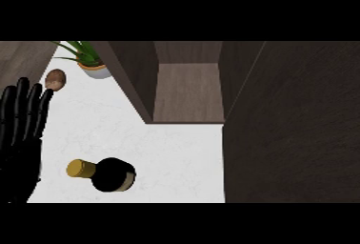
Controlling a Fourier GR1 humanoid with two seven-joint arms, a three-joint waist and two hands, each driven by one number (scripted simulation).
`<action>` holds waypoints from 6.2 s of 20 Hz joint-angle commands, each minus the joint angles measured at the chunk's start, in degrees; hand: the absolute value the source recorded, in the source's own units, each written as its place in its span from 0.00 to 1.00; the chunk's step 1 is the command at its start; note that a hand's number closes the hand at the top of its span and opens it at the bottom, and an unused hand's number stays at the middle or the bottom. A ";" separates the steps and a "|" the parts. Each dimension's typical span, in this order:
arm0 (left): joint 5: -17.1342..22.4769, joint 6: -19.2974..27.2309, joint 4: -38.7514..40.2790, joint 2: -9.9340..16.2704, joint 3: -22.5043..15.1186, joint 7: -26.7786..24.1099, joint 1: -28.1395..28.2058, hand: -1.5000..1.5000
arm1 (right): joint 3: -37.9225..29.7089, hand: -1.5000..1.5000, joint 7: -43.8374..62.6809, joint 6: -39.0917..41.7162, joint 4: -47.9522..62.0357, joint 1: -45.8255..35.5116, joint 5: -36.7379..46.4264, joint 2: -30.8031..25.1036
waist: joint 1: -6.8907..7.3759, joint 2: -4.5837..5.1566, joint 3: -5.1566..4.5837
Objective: Pick up the wine, place it into the cabinet and close the cabinet
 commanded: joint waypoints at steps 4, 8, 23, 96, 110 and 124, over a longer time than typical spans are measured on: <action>-9.13 2.15 -7.04 -5.36 -14.06 -1.20 10.46 0.00 | 2.83 0.00 -4.12 2.60 -2.95 7.53 -0.47 1.35 | -0.32 -0.64 -0.96; 3.55 5.58 -6.93 -5.49 -23.25 4.59 14.32 0.00 | 7.33 0.00 4.63 9.00 -5.79 8.42 -6.22 -1.84 | -0.43 -0.78 -1.08; -20.12 26.15 -19.04 -5.56 -55.51 15.59 18.16 0.00 | 7.24 0.00 26.92 5.54 -26.93 7.82 -11.17 -4.27 | -0.19 -0.72 -0.97; 20.84 6.46 13.77 4.66 -8.23 -11.85 24.01 0.00 | 5.36 0.00 42.08 0.48 -29.95 -7.21 -7.19 -0.92 | -0.20 -0.57 -1.02; 20.94 -1.25 29.32 3.36 -4.85 -19.73 16.95 0.00 | 7.72 0.00 39.50 3.45 -29.03 -4.34 -6.44 0.52 | -0.35 -0.54 -1.01; 17.45 -2.95 41.04 0.26 -4.40 -26.12 13.49 0.00 | 2.72 0.00 39.01 5.78 -28.21 -4.24 -10.85 -0.73 | -0.44 -0.51 -0.99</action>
